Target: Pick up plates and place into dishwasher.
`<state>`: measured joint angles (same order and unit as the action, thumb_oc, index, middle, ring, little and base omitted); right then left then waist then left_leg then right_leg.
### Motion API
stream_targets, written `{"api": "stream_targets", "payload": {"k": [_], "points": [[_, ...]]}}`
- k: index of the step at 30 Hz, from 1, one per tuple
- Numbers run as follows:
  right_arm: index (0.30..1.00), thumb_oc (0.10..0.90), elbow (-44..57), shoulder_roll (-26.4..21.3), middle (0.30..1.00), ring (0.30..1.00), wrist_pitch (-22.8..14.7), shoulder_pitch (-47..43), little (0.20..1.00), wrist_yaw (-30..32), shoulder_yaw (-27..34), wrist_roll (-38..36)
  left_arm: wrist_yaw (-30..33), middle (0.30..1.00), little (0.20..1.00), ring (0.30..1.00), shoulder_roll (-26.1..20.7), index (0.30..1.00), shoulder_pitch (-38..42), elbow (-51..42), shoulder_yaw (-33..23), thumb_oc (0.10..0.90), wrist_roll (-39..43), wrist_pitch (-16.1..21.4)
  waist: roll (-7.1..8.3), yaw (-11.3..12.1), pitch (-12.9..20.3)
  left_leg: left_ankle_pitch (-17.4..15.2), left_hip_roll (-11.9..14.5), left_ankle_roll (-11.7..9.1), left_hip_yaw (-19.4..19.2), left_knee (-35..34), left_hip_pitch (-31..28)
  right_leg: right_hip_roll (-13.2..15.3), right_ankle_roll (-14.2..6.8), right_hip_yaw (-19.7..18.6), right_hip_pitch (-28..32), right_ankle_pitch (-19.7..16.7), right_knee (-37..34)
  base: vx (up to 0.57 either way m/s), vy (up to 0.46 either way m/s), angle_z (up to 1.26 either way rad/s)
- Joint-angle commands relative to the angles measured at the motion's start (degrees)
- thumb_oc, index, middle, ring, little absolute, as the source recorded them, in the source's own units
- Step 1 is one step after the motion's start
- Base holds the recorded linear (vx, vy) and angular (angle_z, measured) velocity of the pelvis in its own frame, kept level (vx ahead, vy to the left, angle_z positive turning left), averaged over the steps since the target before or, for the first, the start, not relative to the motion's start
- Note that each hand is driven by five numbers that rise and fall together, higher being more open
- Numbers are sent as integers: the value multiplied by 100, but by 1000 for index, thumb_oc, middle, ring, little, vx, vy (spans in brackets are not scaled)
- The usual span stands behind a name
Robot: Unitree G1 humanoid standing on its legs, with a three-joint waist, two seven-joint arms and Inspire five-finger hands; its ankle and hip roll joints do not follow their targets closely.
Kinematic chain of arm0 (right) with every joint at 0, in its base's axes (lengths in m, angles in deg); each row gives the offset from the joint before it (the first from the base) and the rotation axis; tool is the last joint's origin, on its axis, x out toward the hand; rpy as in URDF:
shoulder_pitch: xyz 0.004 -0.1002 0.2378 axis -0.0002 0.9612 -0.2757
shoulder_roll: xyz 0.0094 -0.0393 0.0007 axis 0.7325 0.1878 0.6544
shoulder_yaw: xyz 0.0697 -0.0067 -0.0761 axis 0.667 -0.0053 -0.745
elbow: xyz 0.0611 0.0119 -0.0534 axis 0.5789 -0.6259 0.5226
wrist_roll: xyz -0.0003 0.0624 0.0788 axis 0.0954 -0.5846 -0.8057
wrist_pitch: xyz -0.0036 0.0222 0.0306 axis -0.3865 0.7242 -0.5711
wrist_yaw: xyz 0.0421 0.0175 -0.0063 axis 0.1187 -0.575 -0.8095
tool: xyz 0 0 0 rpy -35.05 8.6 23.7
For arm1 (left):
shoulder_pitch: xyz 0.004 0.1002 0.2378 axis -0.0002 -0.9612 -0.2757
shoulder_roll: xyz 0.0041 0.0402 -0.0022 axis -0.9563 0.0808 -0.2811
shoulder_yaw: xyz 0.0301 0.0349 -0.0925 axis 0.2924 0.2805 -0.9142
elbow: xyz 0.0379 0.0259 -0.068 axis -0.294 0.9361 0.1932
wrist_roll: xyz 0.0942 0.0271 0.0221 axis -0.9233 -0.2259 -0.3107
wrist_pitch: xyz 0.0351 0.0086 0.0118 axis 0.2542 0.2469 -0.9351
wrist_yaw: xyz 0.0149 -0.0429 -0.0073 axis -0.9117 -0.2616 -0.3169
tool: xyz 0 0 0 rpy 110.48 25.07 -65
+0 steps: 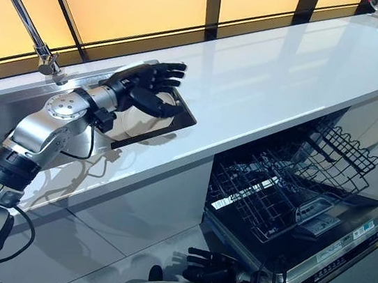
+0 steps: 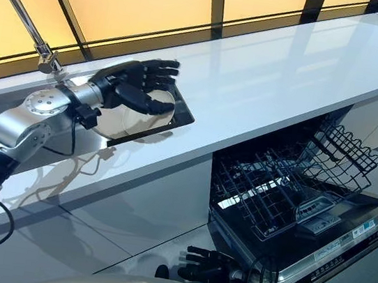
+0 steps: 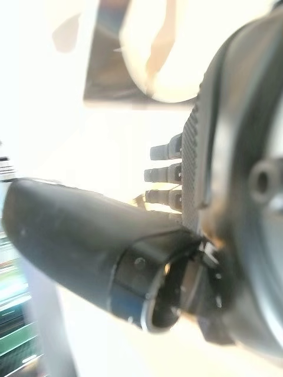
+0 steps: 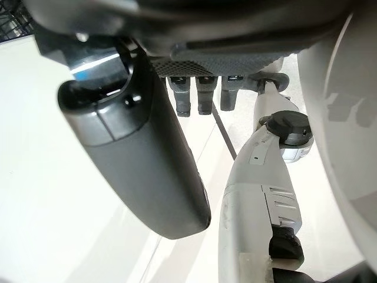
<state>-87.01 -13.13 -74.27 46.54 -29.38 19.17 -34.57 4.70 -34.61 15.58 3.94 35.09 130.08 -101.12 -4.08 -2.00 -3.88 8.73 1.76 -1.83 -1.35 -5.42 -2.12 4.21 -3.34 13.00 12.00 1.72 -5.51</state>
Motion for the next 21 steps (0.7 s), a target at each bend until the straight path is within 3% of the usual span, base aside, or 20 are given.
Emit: {"api": "stream_targets", "payload": {"k": [1,10,14,21], "points": [[900,800,263,56,900,900,80,199,900,-260,-453,53,595,900,900,900,-560,900,1693,466,-842,800,-22,975,147,-38,-243,-943,-229,-21,-140,42,-560,103,-283,-76,-319,-297,51,84,31,3],[900,800,223,-24,900,900,68,326,900,-326,-610,32,920,900,900,900,-1064,900,2712,1381,-206,800,-1044,1342,232,-134,-393,-922,-229,-10,-255,42,-369,100,-325,-187,-575,-372,51,53,22,0],[900,800,363,-201,900,900,-4,145,900,-350,-696,-90,1307,900,900,900,-1150,900,3073,1631,115,800,-1549,1641,296,-185,-740,-844,-225,8,-274,42,-102,69,-285,-350,-890,-477,51,-140,36,1],[900,800,414,-298,900,900,-100,126,900,-387,-721,-80,1305,900,900,900,-1286,900,3503,2059,614,800,-1682,1576,371,-227,-1002,-806,-217,11,-290,42,41,68,-317,-404,-1048,-549,51,-21,13,-3]]}}
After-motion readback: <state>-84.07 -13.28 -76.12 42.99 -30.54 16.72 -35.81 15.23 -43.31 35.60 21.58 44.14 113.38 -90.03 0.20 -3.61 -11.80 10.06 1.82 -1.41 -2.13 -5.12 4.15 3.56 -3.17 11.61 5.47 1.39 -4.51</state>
